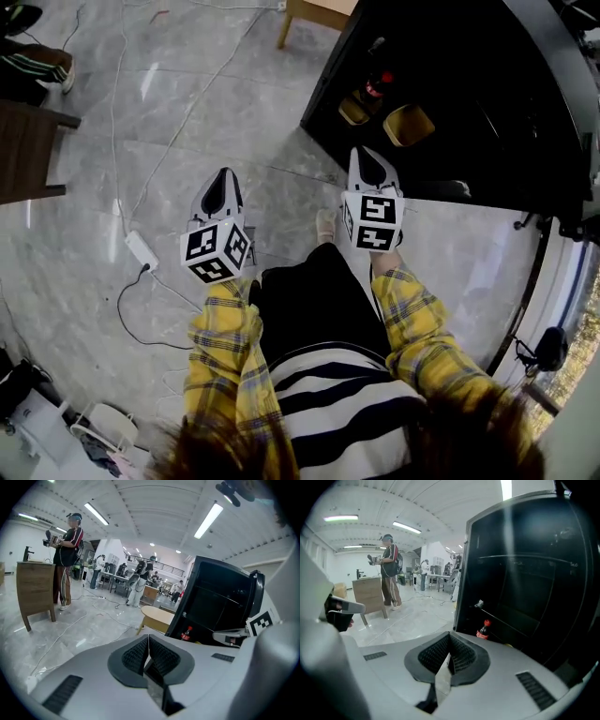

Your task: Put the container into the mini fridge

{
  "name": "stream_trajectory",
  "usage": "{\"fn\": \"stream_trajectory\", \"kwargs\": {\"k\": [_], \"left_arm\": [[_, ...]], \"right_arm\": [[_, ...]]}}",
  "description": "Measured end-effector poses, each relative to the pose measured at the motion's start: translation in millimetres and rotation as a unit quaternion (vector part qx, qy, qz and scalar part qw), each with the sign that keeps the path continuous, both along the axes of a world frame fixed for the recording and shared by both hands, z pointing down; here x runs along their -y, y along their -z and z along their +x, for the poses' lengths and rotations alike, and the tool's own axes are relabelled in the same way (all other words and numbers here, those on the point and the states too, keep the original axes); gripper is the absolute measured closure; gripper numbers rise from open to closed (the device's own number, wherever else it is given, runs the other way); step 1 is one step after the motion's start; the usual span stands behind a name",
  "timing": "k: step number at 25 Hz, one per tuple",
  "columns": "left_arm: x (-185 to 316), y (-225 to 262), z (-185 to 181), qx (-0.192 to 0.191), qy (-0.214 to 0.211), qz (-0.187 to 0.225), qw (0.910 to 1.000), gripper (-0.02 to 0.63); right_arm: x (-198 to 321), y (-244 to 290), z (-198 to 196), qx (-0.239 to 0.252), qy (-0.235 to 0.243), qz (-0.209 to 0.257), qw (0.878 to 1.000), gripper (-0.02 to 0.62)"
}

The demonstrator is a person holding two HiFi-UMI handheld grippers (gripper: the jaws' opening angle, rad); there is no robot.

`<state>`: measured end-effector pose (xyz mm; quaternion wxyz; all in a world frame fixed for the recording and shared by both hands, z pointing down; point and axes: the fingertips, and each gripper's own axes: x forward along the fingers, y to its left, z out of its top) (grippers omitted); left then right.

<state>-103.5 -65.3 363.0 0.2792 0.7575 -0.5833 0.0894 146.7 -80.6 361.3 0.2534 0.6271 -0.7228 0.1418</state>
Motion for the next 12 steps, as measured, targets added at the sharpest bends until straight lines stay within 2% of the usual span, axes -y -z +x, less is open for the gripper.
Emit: {"fn": "stream_trajectory", "kwargs": {"k": [7, 12], "left_arm": [[-15, 58, -25, 0.025, -0.008, 0.033, 0.9991, 0.588], [-28, 80, -32, 0.038, -0.024, 0.052, 0.9976, 0.588]], "right_arm": [[-39, 47, -13, 0.019, 0.009, 0.015, 1.000, 0.569], [-54, 70, -31, 0.031, 0.022, 0.028, 0.999, 0.569]]}}
